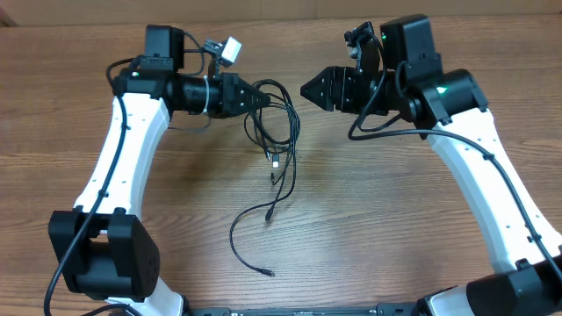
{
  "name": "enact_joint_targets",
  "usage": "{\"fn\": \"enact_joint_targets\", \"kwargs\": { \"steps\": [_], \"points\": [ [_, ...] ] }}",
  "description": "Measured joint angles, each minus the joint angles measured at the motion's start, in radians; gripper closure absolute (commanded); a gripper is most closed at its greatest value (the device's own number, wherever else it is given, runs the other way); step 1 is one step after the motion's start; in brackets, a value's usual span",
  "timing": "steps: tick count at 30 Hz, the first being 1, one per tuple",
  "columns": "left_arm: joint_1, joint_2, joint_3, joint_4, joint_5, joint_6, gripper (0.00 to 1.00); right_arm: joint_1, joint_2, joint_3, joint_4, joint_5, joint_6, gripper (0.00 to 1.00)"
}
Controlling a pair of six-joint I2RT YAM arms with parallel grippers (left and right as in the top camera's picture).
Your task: Untangle cables
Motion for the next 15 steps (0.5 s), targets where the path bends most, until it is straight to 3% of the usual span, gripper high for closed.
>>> {"fn": "enact_joint_targets", "kwargs": {
  "steps": [3, 6, 15],
  "points": [
    [-0.026, 0.000, -0.001, 0.141, -0.065, -0.204, 0.96, 0.044, 0.070, 0.000, 0.087, 0.029, 0.262, 0.51],
    [-0.026, 0.000, -0.001, 0.182, -0.083, -0.280, 0.96, 0.098, 0.159, 0.000, 0.161, 0.037, 0.460, 0.50],
    [-0.021, 0.000, -0.001, 0.274, -0.054, -0.362, 0.96, 0.104, 0.264, -0.001, 0.365, 0.078, 0.691, 0.50]
  ]
}}
